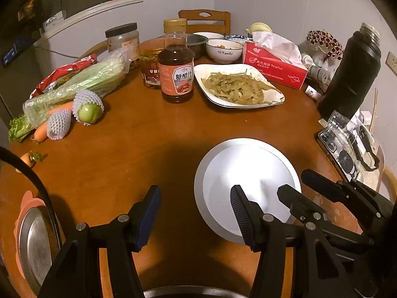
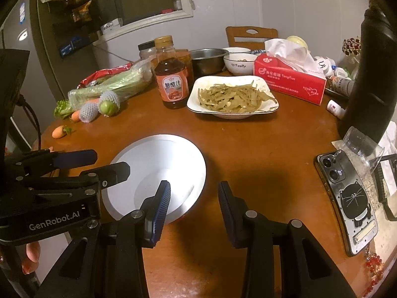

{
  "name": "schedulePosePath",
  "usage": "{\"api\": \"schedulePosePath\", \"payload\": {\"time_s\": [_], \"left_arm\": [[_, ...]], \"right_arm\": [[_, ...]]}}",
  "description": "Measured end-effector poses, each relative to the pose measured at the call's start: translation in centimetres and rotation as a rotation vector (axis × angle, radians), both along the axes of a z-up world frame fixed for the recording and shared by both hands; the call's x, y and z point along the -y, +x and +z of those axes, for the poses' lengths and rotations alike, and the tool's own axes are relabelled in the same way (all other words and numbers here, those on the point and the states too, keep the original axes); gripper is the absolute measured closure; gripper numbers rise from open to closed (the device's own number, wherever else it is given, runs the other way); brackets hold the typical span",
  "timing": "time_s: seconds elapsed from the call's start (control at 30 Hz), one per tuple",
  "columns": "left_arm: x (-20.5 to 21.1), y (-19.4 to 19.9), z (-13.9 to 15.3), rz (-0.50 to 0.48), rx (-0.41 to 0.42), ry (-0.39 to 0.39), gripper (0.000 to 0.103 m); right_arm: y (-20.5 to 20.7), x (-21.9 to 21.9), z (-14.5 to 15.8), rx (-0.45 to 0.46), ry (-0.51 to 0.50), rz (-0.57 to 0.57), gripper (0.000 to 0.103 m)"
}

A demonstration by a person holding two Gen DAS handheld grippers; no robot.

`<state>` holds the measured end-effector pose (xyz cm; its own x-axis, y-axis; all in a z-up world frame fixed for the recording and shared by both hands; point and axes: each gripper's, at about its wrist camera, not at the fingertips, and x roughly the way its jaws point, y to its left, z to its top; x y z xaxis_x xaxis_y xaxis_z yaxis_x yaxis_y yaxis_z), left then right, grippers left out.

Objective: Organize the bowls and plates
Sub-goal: 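Reach the left gripper to the second red-and-white bowl and grasp its rim, then lift the second red-and-white bowl with the left gripper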

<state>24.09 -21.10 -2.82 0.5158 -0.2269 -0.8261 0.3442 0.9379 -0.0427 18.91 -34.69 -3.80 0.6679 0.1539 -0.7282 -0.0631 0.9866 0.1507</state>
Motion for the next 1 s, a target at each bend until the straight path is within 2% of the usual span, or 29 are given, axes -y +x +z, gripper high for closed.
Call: {"api": "schedulePosePath", "payload": {"time_s": [0.37,0.43,0.53,0.6,1.0], "left_arm": [[0.0,0.5,-0.8,-0.006,-0.037,-0.014,0.048],[0.1,0.5,-1.1,-0.018,-0.061,-0.027,0.059],[0.3,0.3,-1.4,-0.031,-0.073,-0.035,0.069],[0.3,0.1,-1.2,-0.036,-0.068,-0.037,0.069],[-1.5,-1.5,1.3,-0.025,-0.006,-0.050,0.069]], "right_arm": [[0.3,0.0,-0.6,-0.016,0.016,0.011,0.062],[0.3,-0.2,-0.6,-0.013,0.019,0.020,0.067],[0.3,-0.7,-0.6,-0.009,0.020,0.048,0.072],[0.1,-1.0,-0.5,-0.003,0.014,0.058,0.076],[-1.5,-2.6,1.8,0.049,0.008,0.081,0.076]]}}
